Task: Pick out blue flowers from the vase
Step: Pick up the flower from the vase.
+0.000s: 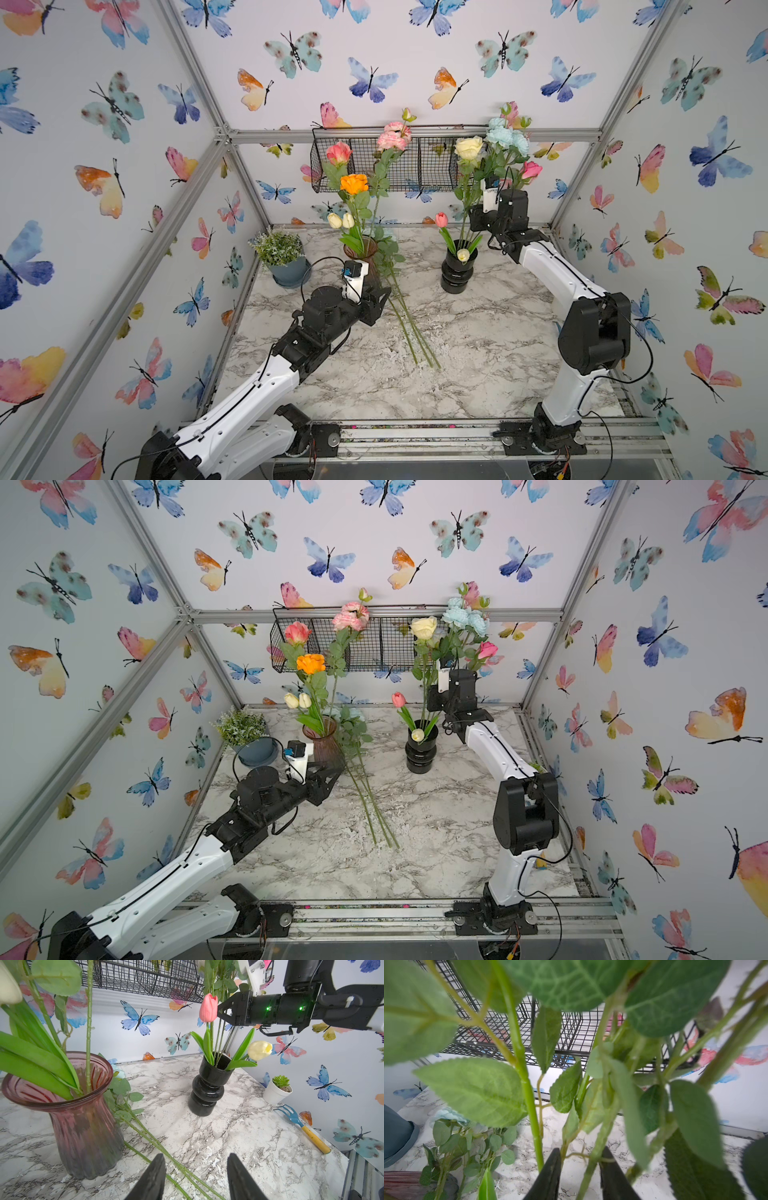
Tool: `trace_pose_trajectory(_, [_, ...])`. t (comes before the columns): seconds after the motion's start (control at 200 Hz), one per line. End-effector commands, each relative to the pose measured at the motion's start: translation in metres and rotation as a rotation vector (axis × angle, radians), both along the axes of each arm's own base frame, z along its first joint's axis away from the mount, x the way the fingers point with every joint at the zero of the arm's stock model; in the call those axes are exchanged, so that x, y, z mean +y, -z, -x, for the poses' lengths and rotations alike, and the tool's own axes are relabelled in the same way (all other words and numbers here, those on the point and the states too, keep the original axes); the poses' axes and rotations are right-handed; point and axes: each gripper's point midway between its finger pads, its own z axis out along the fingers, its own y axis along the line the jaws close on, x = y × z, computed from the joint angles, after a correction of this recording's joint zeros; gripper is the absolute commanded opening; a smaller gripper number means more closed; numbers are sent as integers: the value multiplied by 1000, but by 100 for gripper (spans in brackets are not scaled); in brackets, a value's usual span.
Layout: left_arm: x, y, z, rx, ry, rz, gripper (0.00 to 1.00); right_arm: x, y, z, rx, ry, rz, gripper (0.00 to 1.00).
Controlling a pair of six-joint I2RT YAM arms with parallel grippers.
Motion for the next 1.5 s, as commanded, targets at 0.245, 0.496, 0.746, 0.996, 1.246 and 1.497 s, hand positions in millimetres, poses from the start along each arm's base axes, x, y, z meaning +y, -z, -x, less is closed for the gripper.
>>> trace_pose_trajectory(0.245, [1, 0, 1, -9, 7, 6, 49, 7, -22, 12, -63, -45, -29, 6])
trace_pose_trajectory(0.496, [0, -2, 2, -8, 14, 13, 49, 5, -41, 32, -96, -68, -27, 2])
trace_pose_trajectory(0.746, [-1, -2, 2, -6, 21, 15, 49, -5, -59, 51, -124, -49, -8, 3])
trace_pose_trajectory(0.996, [1, -4, 4, -9, 17, 21, 49, -11, -90, 65, -176, -40, -3, 6])
trace_pose_trajectory(1.246, [2, -6, 5, -12, 15, 26, 49, -14, -124, 71, -230, -33, -3, 7])
trace_pose_trajectory(1.497, [2, -7, 5, -12, 15, 30, 49, -11, -141, 67, -205, -53, 20, 9])
